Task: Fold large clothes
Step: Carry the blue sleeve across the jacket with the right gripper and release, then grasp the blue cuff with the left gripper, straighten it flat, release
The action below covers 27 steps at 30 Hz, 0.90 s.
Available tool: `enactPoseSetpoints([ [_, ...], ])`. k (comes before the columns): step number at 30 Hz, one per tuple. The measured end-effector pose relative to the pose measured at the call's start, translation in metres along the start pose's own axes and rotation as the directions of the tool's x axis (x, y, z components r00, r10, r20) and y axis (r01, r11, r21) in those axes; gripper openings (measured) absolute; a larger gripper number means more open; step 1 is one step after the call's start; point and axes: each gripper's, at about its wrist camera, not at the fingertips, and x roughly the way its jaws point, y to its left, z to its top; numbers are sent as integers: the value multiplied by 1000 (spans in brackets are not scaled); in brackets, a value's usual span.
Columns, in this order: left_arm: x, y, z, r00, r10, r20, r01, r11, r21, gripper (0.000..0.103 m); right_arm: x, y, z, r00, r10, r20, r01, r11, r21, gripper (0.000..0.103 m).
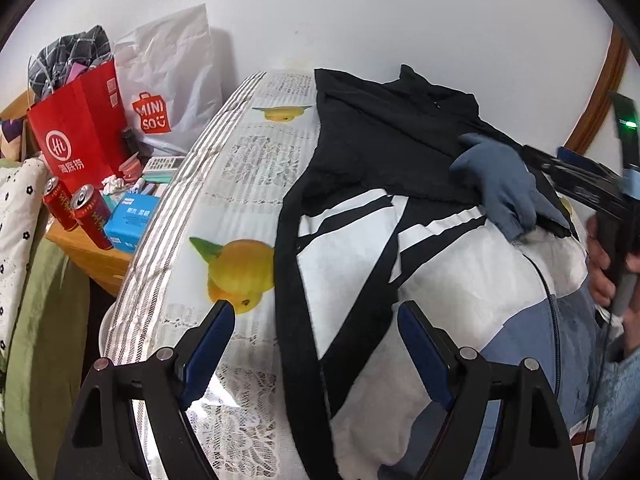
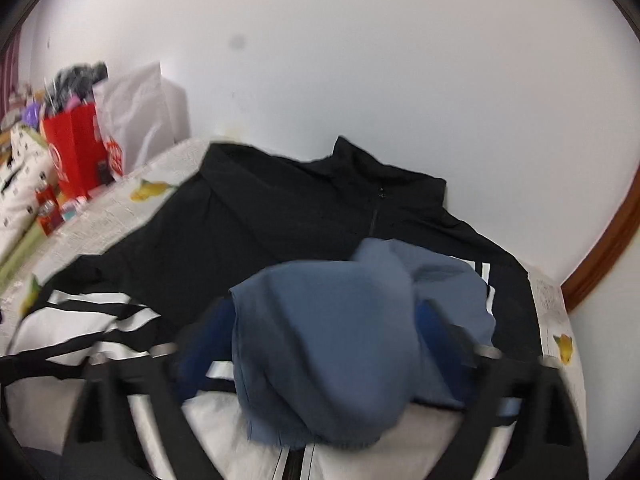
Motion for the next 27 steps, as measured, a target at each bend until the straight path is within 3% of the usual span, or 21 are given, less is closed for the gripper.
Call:
enactPoseSetpoints([
  [6, -10, -28, 10, 1000, -21, 19, 20, 998, 56, 82, -60, -18, -8, 997, 30, 64, -31, 999, 14, 97],
  [11, -16, -69, 20, 998, -37, 49, 29, 988, 150, 82, -88, -75, -37, 999, -10, 41, 5, 990, 140, 97],
  [15, -13, -115, 27, 996, -74, 52, 58, 964, 258, 82, -99, -134, -71, 996, -92, -4, 90, 962, 258, 96],
  [20, 0, -178, 34, 994, -99, 53, 72, 925, 374, 82, -103, -201, -115, 986, -116, -118, 152, 916, 370, 72],
  [23, 18, -208, 38, 994, -107, 34, 83, 905, 418, 82, -110, -231, -138, 985, -126, -121, 164, 904, 395, 66],
  [27, 42, -241, 41, 996, -92, 18, 73, 881, 467, 82, -114, -258, -158, 990, -112, -86, 138, 892, 431, 66],
])
